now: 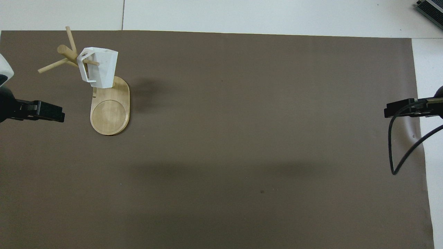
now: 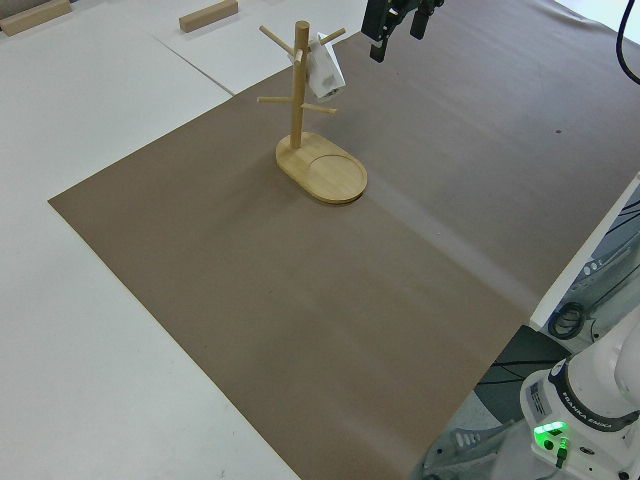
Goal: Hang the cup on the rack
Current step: 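Open the left gripper and draw it back from the rack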
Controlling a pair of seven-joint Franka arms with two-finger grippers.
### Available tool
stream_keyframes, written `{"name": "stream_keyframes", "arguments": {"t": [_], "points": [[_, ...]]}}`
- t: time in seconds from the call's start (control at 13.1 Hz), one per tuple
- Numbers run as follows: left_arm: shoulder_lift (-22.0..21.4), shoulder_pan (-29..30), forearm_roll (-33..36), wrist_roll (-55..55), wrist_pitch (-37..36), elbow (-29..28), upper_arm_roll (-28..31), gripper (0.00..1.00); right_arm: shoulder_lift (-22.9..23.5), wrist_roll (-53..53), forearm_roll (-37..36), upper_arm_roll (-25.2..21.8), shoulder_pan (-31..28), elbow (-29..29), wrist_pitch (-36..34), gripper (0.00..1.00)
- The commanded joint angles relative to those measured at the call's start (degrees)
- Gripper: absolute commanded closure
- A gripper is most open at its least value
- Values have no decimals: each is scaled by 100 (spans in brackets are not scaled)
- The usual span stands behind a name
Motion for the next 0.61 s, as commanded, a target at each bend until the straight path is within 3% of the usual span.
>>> {"name": "stream_keyframes", "arguments": {"t": [0.0, 0.53], "points": [[36, 19, 104, 2, -24, 68, -5, 0, -84, -114, 4, 0, -36, -104, 36, 0], [18, 20, 113, -6, 29, -3, 4, 0, -84, -114, 4, 0, -36, -104, 36, 0]]}}
